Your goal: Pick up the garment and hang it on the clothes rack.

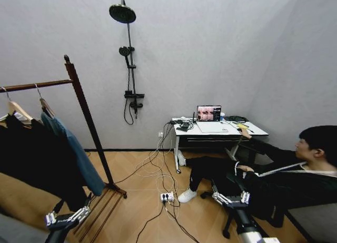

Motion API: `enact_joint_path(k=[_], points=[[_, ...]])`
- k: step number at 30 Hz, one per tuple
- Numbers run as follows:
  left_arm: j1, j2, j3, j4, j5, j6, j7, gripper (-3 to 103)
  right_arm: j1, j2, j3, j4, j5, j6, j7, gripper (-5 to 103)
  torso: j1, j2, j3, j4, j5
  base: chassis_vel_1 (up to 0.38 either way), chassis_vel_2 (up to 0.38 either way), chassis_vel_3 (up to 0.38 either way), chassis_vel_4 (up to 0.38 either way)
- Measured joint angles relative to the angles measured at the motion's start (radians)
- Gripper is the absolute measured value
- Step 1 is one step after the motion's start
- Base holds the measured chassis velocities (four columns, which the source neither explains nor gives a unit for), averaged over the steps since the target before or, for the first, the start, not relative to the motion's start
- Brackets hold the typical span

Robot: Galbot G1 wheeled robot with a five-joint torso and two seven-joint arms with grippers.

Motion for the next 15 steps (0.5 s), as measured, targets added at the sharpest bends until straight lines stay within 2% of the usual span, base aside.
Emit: enact_joint_path(k=[8,15], points=[[0.0,0.0,0.0,0.0,0.0,0.0,0.0,100,0.0,0.0,0.0,0.0,0.0,0.0,0.0,100,0.0,0.0,0.0,0.0002,0.0001,0.117,-0.111,-0.119,0.124],[0.0,0.0,0.0,0.0,0.0,0.0,0.0,100,0.0,0.0,0.0,0.0,0.0,0.0,0.0,100,-0.001,0.0,0.0,0.0001,-0.0001,0.208,-0.214,-0.199,0.196]])
